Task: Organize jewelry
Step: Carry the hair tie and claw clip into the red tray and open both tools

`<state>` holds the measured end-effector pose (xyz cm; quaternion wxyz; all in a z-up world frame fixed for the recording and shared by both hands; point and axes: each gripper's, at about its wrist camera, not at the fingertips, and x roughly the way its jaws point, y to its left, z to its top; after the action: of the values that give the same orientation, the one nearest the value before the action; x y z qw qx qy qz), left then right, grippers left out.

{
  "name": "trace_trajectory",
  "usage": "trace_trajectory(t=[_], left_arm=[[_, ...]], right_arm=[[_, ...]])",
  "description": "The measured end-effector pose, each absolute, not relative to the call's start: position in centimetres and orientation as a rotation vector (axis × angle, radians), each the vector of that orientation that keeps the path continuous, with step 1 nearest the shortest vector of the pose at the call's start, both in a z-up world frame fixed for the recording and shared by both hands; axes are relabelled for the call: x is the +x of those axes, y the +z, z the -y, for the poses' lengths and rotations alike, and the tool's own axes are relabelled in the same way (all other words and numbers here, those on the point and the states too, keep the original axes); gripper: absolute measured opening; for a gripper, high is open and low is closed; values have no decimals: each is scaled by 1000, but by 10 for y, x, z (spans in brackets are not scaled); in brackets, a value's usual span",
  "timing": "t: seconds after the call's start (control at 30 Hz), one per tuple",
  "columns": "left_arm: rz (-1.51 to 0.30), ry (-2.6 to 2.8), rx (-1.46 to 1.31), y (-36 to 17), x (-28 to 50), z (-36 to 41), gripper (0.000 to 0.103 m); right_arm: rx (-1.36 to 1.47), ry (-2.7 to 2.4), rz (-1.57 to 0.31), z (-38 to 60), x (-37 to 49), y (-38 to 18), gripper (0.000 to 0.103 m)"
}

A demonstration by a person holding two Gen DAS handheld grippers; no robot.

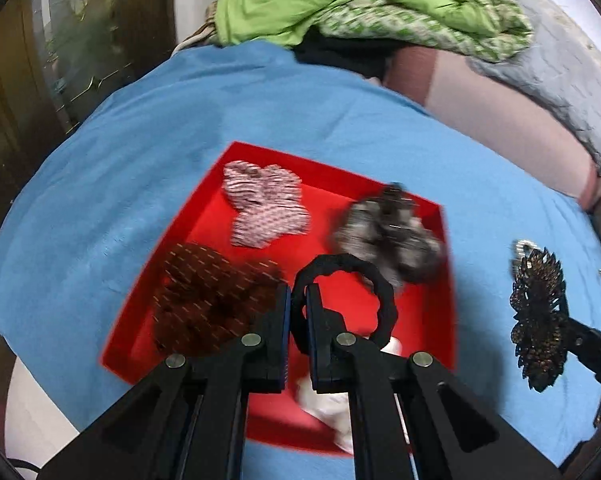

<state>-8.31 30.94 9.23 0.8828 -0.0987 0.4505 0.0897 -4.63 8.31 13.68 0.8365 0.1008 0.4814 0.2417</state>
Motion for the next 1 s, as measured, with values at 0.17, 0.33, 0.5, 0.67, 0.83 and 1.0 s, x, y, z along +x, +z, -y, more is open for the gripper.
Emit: trace_trajectory(t=[0.17,0.33,0.5,0.67,0.83,1.0], left_arm=[[-975,192,-185,75,-61,-326,7],[-992,186,-168,64,-45,-332,7],[-983,171,-180,60,-42,-334,8],[-957,156,-204,69,-51,-331,19],[-915,184,-225,86,-63,-332,31],[-879,217,-242,105,-78,-332,40]], right_arm=[[163,571,-1068,-134,-22,120,5],[104,582,-1103,-165,-6,98,5],[80,575,-1125,-177,7,83,6],[40,581,-1119,-183,6,84,8],[17,588,-1085,-185,-2,93,40],[23,592,-1044,-175,-17,110,44]])
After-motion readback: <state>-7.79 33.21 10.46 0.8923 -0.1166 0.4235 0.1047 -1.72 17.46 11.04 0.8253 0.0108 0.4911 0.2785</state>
